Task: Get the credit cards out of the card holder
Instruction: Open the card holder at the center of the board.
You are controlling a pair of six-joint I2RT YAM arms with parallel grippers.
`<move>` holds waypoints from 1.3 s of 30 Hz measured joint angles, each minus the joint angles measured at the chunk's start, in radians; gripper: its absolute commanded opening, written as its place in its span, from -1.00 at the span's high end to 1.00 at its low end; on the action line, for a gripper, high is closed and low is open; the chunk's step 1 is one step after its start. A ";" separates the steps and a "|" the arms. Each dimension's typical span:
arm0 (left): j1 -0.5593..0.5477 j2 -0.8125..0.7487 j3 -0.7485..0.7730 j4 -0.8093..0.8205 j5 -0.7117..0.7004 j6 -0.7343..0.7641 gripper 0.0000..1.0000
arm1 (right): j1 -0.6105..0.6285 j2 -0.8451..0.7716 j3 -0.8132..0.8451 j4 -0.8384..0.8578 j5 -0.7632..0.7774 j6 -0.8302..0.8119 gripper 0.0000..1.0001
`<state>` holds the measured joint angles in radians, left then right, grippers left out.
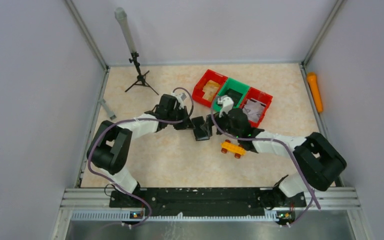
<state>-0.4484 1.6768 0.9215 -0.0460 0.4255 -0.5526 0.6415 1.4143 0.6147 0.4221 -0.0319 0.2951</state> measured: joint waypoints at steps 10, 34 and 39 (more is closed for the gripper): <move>0.000 0.000 -0.032 0.094 0.092 -0.029 1.00 | 0.148 0.166 0.112 -0.103 0.131 -0.077 -0.87; 0.001 0.002 -0.035 0.115 0.051 -0.035 1.00 | 0.200 0.311 0.351 -0.361 0.548 -0.016 -0.85; 0.000 -0.004 -0.035 0.089 0.026 -0.034 1.00 | 0.198 0.304 0.339 -0.428 0.888 0.024 -0.84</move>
<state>-0.4484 1.6726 0.8860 0.0429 0.4519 -0.5869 0.8398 1.7187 0.9539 -0.0063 0.8558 0.3187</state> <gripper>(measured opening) 0.007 0.922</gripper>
